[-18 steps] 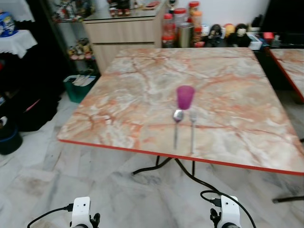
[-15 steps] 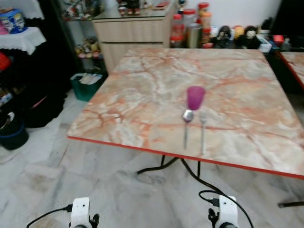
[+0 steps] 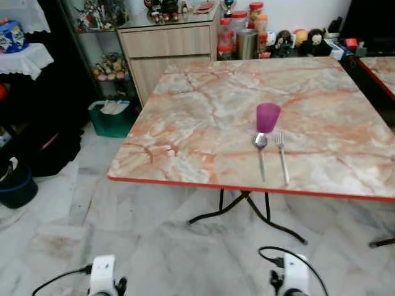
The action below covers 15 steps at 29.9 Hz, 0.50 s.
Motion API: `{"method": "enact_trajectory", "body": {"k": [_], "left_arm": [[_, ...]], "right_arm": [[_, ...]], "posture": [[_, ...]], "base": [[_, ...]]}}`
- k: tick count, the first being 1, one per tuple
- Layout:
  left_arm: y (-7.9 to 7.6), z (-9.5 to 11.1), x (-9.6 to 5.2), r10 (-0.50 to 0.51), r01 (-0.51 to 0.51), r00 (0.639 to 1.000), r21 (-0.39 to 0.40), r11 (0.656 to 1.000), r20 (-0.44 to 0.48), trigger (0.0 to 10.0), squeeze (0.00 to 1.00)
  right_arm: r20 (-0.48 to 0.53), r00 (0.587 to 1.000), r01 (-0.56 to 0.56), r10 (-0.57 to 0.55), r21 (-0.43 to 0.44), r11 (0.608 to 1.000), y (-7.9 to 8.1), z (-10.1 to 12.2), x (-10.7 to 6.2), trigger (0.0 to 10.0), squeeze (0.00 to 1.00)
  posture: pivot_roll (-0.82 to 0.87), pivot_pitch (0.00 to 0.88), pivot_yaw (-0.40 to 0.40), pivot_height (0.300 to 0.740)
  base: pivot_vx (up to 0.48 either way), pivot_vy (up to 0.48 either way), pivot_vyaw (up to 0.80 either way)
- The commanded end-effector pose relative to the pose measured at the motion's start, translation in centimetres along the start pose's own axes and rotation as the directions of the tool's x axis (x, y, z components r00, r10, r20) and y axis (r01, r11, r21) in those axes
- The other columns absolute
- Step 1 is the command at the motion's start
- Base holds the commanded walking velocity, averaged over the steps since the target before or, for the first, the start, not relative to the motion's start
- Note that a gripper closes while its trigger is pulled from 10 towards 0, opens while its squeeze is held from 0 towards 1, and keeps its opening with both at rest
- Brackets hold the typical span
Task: Setting the table
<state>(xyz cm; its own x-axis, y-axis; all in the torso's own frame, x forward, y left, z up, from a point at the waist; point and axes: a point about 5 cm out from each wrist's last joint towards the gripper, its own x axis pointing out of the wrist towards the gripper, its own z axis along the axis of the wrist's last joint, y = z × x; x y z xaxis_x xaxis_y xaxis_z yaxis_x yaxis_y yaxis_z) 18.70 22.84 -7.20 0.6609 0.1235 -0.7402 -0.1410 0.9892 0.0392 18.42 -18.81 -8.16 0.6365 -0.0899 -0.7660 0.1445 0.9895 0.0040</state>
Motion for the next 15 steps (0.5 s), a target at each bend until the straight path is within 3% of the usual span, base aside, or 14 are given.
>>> {"method": "enact_trajectory", "body": {"k": [1, 10, 15], "left_arm": [[-0.22, 0.33, 0.1, -0.004, 0.004, 1.0, -0.004, 1.0, 0.01, 10.0, 0.0], [-0.4, 0.48, 0.13, -0.026, 0.026, 0.999, -0.008, 1.0, 0.019, 10.0, 0.0], [-0.4, 0.53, 0.14, -0.027, 0.027, 0.999, -0.002, 1.0, 0.02, 10.0, 0.0]], "right_arm": [[0.008, 1.0, 0.022, -0.022, 0.005, 1.0, -0.78, 0.24, 0.0, 10.0, 0.0], [0.015, 1.0, 0.024, -0.024, 0.01, 1.0, -0.71, 0.39, 0.03, 10.0, 0.0], [0.021, 1.0, 0.019, -0.019, 0.021, 1.0, -0.67, 0.53, 0.06, 10.0, 0.0]], "posture": [[0.08, 0.0, 0.129, 0.74], [0.08, 0.0, 0.13, 0.74], [0.07, 0.0, 0.131, 0.74]], "base": [[0.0, 0.0, 0.0], [0.0, 0.0, 0.0], [0.254, 0.0, 0.0]]}}
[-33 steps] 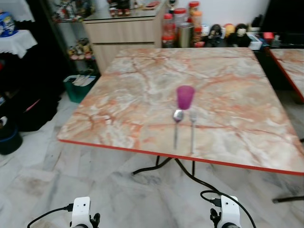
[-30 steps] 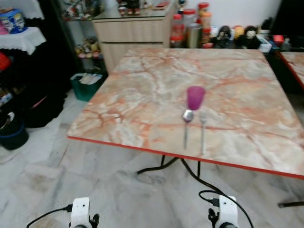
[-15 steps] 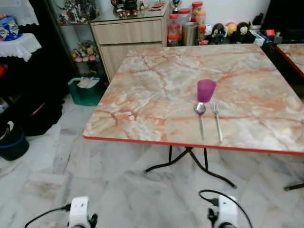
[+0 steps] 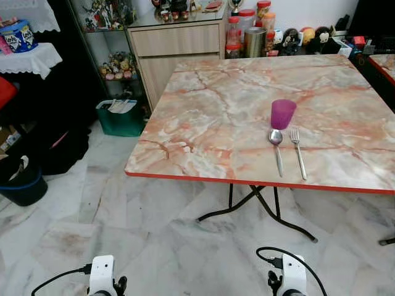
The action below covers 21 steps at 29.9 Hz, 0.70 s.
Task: Setting the table
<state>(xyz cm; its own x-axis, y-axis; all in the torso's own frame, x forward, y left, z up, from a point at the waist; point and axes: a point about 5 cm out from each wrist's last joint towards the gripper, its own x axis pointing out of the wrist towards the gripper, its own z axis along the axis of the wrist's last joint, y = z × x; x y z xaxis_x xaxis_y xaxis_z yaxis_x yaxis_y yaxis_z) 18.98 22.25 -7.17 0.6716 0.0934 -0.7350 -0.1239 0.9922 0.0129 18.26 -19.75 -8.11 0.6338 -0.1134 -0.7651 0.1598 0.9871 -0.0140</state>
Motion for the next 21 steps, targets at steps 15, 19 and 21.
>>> {"method": "enact_trajectory", "body": {"k": [15, 19, 21], "left_arm": [[0.07, 0.23, 0.05, -0.002, 0.002, 1.0, 0.013, 1.0, 0.003, 10.0, 0.0], [-0.01, 0.21, 0.06, -0.004, 0.004, 1.0, 0.012, 1.0, 0.003, 10.0, 0.0], [-0.04, 0.2, 0.06, -0.005, 0.005, 1.0, 0.011, 1.0, 0.003, 10.0, 0.0]], "right_arm": [[0.03, 1.0, -0.003, 0.003, 0.001, 1.0, 0.07, 0.83, 0.16, 10.0, 0.0], [0.018, 1.0, 0.001, 0.0, -0.009, 1.0, -0.05, 0.56, 0.11, 10.0, 0.0], [0.016, 1.0, 0.001, -0.001, -0.011, 1.0, -0.09, 0.52, 0.1, 10.0, 0.0]], "posture": [[0.06, 0.0, 0.125, 0.74], [0.06, 0.0, 0.122, 0.74], [0.06, 0.0, 0.12, 0.74]], "base": [[0.278, 0.0, 0.0], [0.278, 0.0, 0.0], [0.137, 0.0, 0.0]]}}
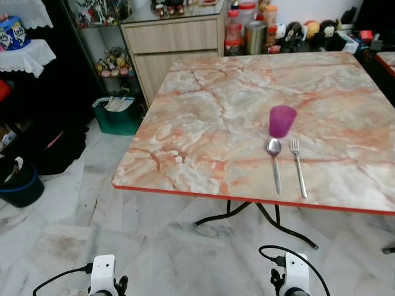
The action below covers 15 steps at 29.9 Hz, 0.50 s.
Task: Setting the table
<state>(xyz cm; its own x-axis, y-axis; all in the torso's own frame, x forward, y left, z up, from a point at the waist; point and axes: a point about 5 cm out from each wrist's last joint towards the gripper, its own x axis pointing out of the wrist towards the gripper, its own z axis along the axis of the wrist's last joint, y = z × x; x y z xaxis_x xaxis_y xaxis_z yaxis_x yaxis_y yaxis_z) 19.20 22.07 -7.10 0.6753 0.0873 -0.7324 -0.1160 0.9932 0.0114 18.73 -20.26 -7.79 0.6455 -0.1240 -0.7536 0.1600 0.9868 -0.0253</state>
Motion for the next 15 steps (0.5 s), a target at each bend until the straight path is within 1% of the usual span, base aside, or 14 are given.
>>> {"method": "enact_trajectory", "body": {"k": [1, 11, 15], "left_arm": [[0.15, 0.03, -0.02, 0.001, -0.001, 1.0, 0.006, 1.0, 0.001, 10.0, 0.0], [0.04, 0.25, 0.02, 0.01, -0.009, 1.0, -0.027, 1.0, 0.023, 10.0, 0.0], [0.0, 0.06, -0.03, 0.012, -0.011, 1.0, -0.031, 0.999, 0.018, 10.0, 0.0]], "right_arm": [[-0.001, 1.0, -0.008, 0.008, -0.004, 1.0, 0.33, -0.11, -0.01, 10.0, 0.0], [0.002, 1.0, -0.007, 0.007, -0.004, 1.0, 0.27, -0.11, -0.03, 10.0, 0.0], [0.003, 1.0, -0.008, 0.008, -0.002, 1.0, 0.26, -0.19, -0.06, 10.0, 0.0]], "posture": [[0.06, 0.0, 0.119, 0.74], [0.08, 0.0, 0.107, 0.74], [0.08, 0.0, 0.104, 0.74]], "base": [[0.0, 0.0, 0.0], [0.0, 0.0, 0.0], [0.0, 0.0, 0.0]]}}
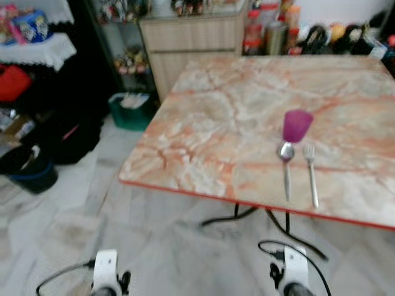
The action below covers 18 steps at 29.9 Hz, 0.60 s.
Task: Setting the table
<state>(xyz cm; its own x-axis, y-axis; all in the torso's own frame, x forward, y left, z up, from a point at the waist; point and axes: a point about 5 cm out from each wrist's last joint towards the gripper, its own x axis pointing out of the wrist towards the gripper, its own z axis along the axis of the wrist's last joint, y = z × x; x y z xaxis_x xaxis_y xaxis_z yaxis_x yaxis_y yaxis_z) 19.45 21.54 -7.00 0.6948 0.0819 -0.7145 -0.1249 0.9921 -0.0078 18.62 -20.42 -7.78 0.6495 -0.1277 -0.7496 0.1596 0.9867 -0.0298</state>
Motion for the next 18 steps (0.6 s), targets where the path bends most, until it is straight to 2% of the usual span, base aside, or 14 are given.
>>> {"method": "enact_trajectory", "body": {"k": [1, 18], "left_arm": [[0.57, -0.23, -0.12, 0.02, -0.02, 1.0, -0.012, 1.0, -0.009, 10.0, 0.0], [0.75, -0.76, -0.32, 0.024, -0.024, 1.0, -0.009, 1.0, -0.018, 10.0, 0.0]], "right_arm": [[-0.004, 1.0, -0.011, 0.011, 0.001, 1.0, 0.45, -0.2, -0.03, 10.0, 0.0], [-0.01, 1.0, -0.016, 0.016, -0.004, 1.0, 0.37, -0.69, -0.19, 10.0, 0.0]], "posture": [[0.09, 0.0, 0.106, 0.74], [0.1, 0.0, 0.101, 0.74]], "base": [[0.0, 0.0, 0.0], [0.0, 0.0, 0.0]]}}
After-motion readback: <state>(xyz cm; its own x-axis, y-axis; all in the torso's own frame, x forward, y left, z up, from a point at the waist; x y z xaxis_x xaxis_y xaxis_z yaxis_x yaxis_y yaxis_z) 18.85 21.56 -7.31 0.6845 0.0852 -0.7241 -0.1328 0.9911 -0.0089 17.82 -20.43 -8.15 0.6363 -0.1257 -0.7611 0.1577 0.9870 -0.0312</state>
